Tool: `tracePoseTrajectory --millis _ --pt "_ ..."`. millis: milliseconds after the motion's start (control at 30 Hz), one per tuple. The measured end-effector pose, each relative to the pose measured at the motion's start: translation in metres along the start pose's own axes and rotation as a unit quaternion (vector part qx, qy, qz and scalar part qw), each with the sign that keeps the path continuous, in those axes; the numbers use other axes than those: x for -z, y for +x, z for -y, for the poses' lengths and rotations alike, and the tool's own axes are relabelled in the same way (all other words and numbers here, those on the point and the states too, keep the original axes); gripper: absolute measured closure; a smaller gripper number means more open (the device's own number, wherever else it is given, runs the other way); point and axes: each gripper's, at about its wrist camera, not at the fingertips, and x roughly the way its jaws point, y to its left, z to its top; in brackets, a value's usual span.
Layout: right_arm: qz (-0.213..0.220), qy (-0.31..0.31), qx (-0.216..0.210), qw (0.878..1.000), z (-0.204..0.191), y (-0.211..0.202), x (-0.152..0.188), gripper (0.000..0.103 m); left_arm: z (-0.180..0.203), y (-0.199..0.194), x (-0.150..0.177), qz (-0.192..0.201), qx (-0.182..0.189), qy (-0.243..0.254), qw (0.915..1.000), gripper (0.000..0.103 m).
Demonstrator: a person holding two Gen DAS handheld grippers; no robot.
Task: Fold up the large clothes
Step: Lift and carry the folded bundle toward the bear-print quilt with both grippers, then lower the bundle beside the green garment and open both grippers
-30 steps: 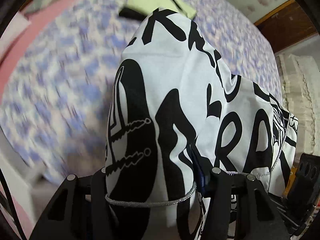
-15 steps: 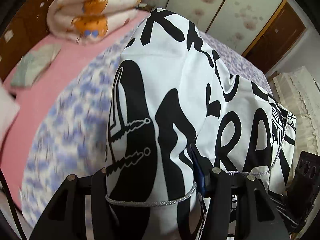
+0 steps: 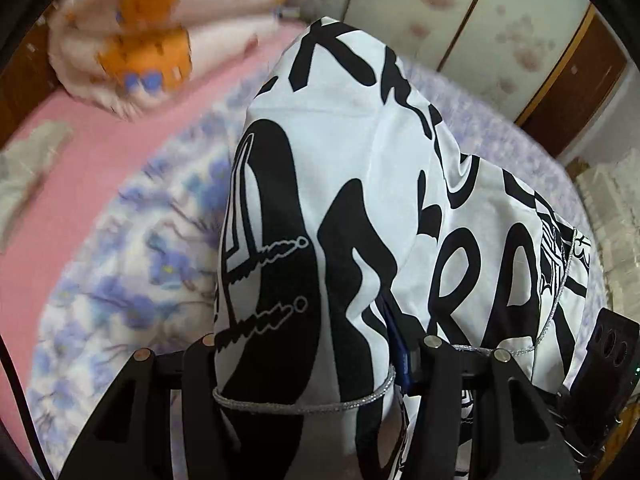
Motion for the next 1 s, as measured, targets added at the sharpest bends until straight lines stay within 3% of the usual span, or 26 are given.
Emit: tracePoseTrajectory --millis 67,100,167,267,333,400,567,733,800,900,1000 --pt "-0.025 0.011 0.003 1.0 0.025 0.025 0.013 0.081 -0.012 0.043 0.006 -0.029 -0.002 0.011 0.9995 0.044" --pt "-0.039 0.031 0.001 0.999 0.041 0.04 0.018 0.08 -0.017 0.063 0.009 -0.027 -0.008 0.033 0.9991 0.033" --pt "-0.033 0.062 -0.027 0.997 0.072 0.052 0.033 0.079 -0.023 0.079 0.013 -0.001 0.005 0.054 0.9985 0.025" --pt "-0.012 0.062 -0.053 0.997 0.082 0.056 0.043 0.078 -0.036 0.088 0.017 0.012 0.037 0.058 0.9976 0.018" --pt "-0.008 0.051 -0.06 0.997 0.083 0.05 0.054 0.075 -0.058 0.101 0.016 -0.003 0.101 0.04 0.9941 0.016" --pt "-0.009 0.044 -0.071 0.996 0.09 0.047 0.058 0.075 -0.073 0.113 0.012 -0.018 0.132 0.038 0.9904 0.014" --pt "-0.009 0.039 -0.088 0.995 0.102 0.055 0.048 0.073 -0.081 0.124 0.012 -0.021 0.144 0.037 0.9886 0.009" --pt "-0.004 0.071 -0.072 0.995 0.102 0.044 0.054 0.063 -0.075 0.104 0.02 -0.012 0.102 -0.003 0.9947 0.007" --pt "-0.006 0.078 -0.044 0.996 0.09 0.038 0.052 0.056 -0.071 0.082 0.027 0.001 0.079 -0.026 0.9966 0.008" --pt "-0.014 0.061 0.006 0.998 0.077 0.01 0.068 0.036 -0.068 0.046 0.043 0.041 0.041 -0.048 0.9971 0.008" --pt "-0.012 0.063 0.049 0.997 0.069 -0.023 0.098 0.015 -0.065 0.013 0.074 0.049 0.003 -0.051 0.9975 0.008"
